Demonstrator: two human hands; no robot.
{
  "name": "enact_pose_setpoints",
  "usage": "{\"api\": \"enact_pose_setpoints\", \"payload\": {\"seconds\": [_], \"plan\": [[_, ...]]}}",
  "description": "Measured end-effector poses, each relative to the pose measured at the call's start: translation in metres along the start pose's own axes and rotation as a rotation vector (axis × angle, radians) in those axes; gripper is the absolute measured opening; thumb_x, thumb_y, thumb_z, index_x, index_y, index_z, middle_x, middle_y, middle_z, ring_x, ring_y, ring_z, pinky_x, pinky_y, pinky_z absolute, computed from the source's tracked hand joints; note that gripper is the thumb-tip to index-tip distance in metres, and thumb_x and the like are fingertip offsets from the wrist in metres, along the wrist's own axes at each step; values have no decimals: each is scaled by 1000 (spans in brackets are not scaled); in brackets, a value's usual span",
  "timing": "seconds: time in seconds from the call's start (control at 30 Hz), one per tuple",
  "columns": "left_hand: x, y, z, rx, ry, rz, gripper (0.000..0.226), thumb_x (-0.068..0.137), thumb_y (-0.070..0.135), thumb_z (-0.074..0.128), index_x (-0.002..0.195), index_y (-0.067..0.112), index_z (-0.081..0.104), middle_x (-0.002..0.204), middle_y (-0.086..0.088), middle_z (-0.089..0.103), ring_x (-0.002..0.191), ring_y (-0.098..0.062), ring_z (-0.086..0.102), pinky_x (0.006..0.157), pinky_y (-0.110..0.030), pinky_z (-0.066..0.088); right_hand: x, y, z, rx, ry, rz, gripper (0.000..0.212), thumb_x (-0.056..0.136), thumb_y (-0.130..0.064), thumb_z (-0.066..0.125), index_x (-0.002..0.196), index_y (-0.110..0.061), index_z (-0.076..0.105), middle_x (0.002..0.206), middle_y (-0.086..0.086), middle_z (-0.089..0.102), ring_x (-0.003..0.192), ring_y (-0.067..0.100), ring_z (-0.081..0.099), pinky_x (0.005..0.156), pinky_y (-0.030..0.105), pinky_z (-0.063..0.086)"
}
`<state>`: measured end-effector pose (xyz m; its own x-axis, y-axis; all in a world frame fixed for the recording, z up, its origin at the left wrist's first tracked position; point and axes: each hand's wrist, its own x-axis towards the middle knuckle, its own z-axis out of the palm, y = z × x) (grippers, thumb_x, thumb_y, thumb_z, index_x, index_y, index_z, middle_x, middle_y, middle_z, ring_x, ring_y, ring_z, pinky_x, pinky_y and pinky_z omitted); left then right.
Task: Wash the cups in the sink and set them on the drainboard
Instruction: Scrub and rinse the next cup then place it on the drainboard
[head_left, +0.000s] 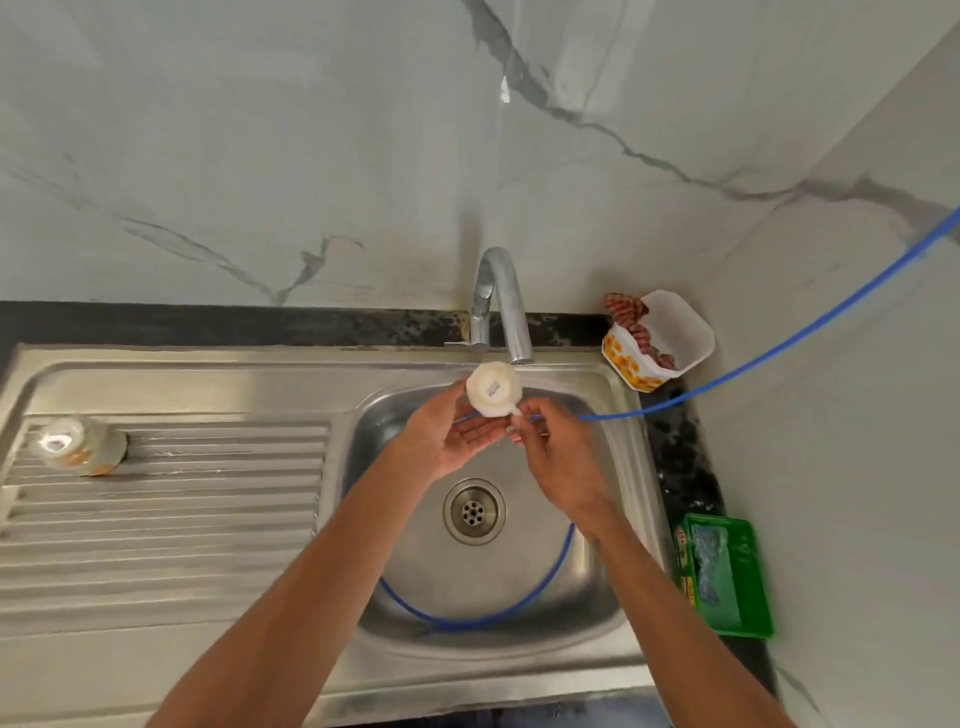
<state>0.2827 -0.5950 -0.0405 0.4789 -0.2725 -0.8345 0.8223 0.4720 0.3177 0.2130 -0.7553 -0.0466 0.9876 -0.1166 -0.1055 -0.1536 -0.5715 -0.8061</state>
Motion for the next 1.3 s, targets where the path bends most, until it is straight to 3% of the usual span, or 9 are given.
{"api": "enact_pose_setpoints", "payload": {"seconds": [0.27, 0.47, 0.57, 0.7, 0.87, 0.97, 1.1, 1.17, 1.3], "plan": [[-10, -9, 8, 75, -18, 9, 46, 99, 31, 71, 130, -1, 61, 123, -29, 70, 97, -41, 78, 75, -44, 67, -12, 16, -10, 117, 1, 59, 14, 105, -26, 61, 114, -17, 66, 99, -8, 78, 89, 2, 76, 84, 31, 63], [-9, 10, 8, 181, -29, 30, 55, 86, 41, 83, 124, 6, 64, 117, -25, 72, 102, -39, 73, 74, -50, 65, 2, 13, 0, -325, 25, -337, 22, 97, -6, 69, 117, -10, 73, 120, 5, 72, 108, 20, 67, 94, 34, 57], [-2, 1, 20, 301, -15, 103, 45, 88, 35, 83, 121, 10, 66, 114, -20, 71, 96, -30, 70, 76, -40, 62, -10, 11, -1, -384, 69, -328, 33, 96, -3, 68, 128, -11, 72, 134, 5, 69, 122, 24, 63, 104, 40, 55], [16, -11, 32, 544, 120, 365, 79, 70, 52, 92, 133, 17, 58, 121, -7, 71, 94, -18, 70, 62, -30, 58, -48, 23, -21, -156, 349, -137, 25, 97, -9, 69, 121, -10, 74, 128, 3, 70, 116, 14, 67, 102, 26, 53], [7, -35, -5, 1308, 281, 768, 66, 68, 50, 94, 120, 26, 62, 105, 2, 66, 96, -20, 64, 82, -33, 54, -115, 67, -78, -42, 746, 387, 12, 96, -14, 67, 101, -20, 76, 95, -7, 74, 84, 7, 71, 81, 33, 60], [5, -53, -29, 1485, 287, 880, 65, 62, 46, 96, 116, 27, 65, 107, -6, 67, 99, -29, 63, 86, -42, 55, -137, 100, -105, -135, 683, 584, 15, 95, -32, 71, 99, -18, 74, 91, -4, 74, 83, 15, 69, 80, 32, 57], [-10, -65, -45, 1239, 253, 760, 62, 69, 49, 94, 116, 29, 61, 100, 5, 68, 85, -12, 65, 70, -23, 51, -141, 118, -105, -110, 436, 672, 31, 96, -37, 71, 76, -14, 70, 68, 3, 68, 65, 23, 64, 52, 17, 42], [-16, -67, -48, 1000, 242, 589, 44, 81, 51, 85, 110, 26, 64, 101, 1, 72, 83, -8, 66, 65, -17, 48, -138, 119, -103, -44, 449, 690, 27, 98, -32, 71, 81, -11, 76, 71, 3, 70, 71, 25, 67, 59, 21, 46], [-30, -67, -55, 561, 193, 281, 34, 92, 56, 70, 109, 28, 67, 100, -4, 73, 89, -19, 67, 80, -33, 51, -141, 118, -100, 77, 524, 709, 22, 97, -27, 73, 103, -6, 79, 76, -8, 67, 73, 16, 65, 66, 22, 48]]}}
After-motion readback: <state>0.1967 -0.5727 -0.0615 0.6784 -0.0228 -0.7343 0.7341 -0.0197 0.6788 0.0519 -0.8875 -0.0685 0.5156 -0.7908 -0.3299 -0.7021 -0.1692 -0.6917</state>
